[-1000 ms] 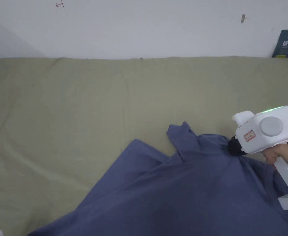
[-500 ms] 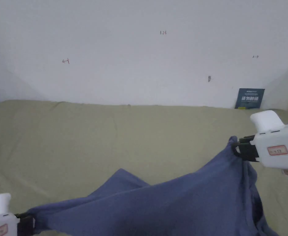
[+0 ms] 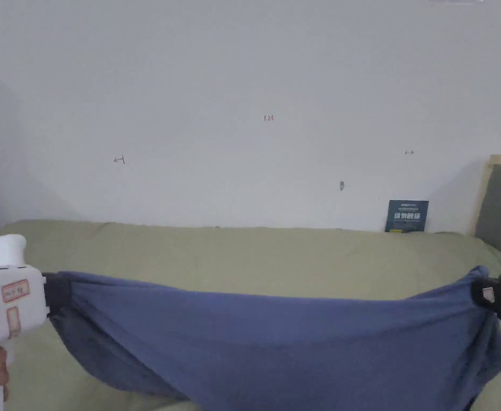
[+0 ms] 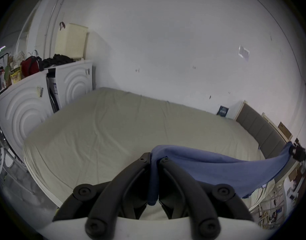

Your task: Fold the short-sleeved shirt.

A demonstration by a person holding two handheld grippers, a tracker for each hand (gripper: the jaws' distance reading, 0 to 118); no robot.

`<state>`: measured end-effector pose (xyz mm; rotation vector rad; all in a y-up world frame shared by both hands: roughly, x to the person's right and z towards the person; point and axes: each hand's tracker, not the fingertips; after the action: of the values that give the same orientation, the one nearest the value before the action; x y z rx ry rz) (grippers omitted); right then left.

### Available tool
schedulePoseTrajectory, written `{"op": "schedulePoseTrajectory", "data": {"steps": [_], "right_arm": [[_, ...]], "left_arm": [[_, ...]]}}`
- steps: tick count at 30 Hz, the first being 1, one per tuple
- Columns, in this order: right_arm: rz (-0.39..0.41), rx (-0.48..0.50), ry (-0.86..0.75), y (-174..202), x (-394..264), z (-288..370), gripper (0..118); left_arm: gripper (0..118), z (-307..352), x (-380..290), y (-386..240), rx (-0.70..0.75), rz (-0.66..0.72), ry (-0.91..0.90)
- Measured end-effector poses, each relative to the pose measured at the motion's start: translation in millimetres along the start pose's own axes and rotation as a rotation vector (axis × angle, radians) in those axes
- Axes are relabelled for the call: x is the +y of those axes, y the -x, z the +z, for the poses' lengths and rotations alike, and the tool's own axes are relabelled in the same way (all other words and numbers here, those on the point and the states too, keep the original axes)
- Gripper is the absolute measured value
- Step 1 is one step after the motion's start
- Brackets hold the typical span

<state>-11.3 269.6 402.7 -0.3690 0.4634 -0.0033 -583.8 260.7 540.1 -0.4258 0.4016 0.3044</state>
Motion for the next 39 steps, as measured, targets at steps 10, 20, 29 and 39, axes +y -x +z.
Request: {"op": "schedulePoseTrajectory", "data": {"steps": [10, 20, 29, 39], "right_arm": [[0.003, 0.002, 0.020, -1, 34, -35, 3], [0.088, -0.066, 0.043, 1, 119, -111, 3], [0.134, -0.134, 0.027, 0, 201, -184, 3], [0.185, -0.192, 0.006, -9, 279, -287, 3]], "left_arm": [[4, 4, 50, -8, 0.013, -0.081, -0.021], [4, -58, 109, -42, 0.063, -0.132, -0.011], [4, -122, 175, -77, 0.110, -0.129, -0.044], [4, -207, 236, -116, 0.209, -0.156, -0.089]]}}
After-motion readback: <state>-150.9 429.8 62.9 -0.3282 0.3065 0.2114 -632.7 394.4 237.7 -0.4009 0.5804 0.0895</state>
